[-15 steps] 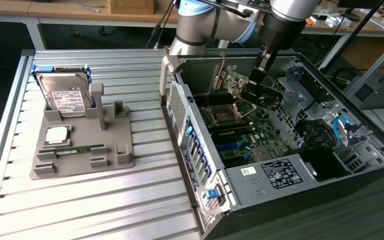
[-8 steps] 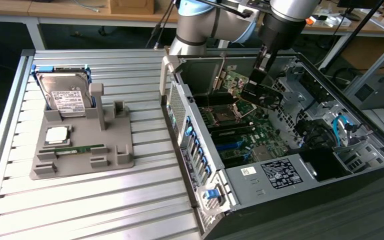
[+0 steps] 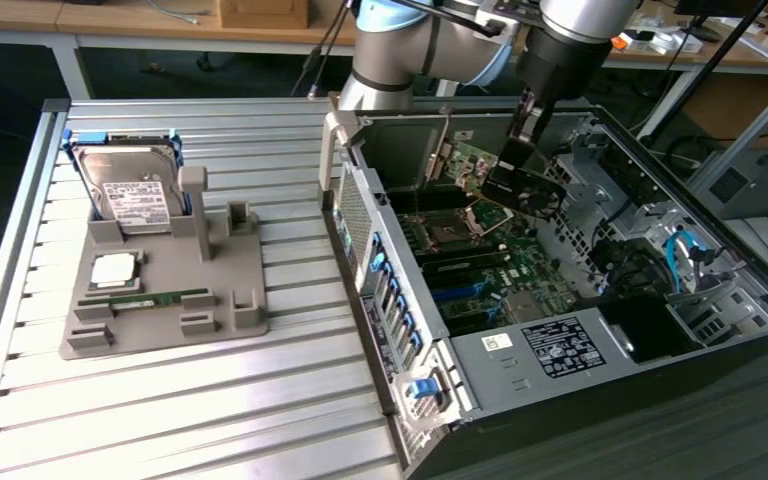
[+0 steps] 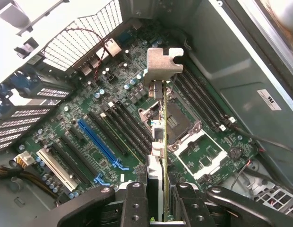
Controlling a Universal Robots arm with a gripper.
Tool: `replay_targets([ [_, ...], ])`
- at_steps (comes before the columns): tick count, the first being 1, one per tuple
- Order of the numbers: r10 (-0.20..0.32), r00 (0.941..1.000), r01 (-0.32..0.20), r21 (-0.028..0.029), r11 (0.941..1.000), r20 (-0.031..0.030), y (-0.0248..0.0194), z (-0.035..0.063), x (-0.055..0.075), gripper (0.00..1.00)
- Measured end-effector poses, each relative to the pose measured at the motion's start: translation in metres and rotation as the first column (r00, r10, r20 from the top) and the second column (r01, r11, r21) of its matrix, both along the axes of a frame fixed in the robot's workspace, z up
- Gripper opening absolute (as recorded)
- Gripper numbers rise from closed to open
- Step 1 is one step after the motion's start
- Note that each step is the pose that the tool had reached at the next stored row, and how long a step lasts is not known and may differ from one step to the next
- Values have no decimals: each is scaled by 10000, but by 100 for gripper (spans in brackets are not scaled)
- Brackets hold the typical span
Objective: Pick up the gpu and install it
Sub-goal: 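Insert the gpu into the slot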
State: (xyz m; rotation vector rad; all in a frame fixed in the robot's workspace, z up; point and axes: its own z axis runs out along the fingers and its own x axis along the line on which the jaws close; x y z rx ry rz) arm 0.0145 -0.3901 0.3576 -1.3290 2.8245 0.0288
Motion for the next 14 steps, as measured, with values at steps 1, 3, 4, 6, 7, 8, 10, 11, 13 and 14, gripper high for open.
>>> replay_targets([
  [1,23,10000,-23,0,10000,1,0,0,0,27],
  [3,66,10000,-66,1,10000,1,0,-1,0,27],
  [4,85,10000,-85,0,10000,0,0,-1,0,27],
  [6,124,9999,-124,0,9999,0,0,-1,0,27],
  [7,149,9999,-149,0,9999,0,0,-1,0,27],
  [8,173,9999,-173,0,9999,0,0,-1,0,27],
  [10,218,9998,-218,-1,9998,0,0,-1,0,27],
  [11,235,9997,-235,0,9997,0,0,-2,0,27],
  [13,268,9996,-268,0,9996,0,0,-2,0,27],
  [14,287,9996,-287,0,9996,0,0,-2,0,27],
])
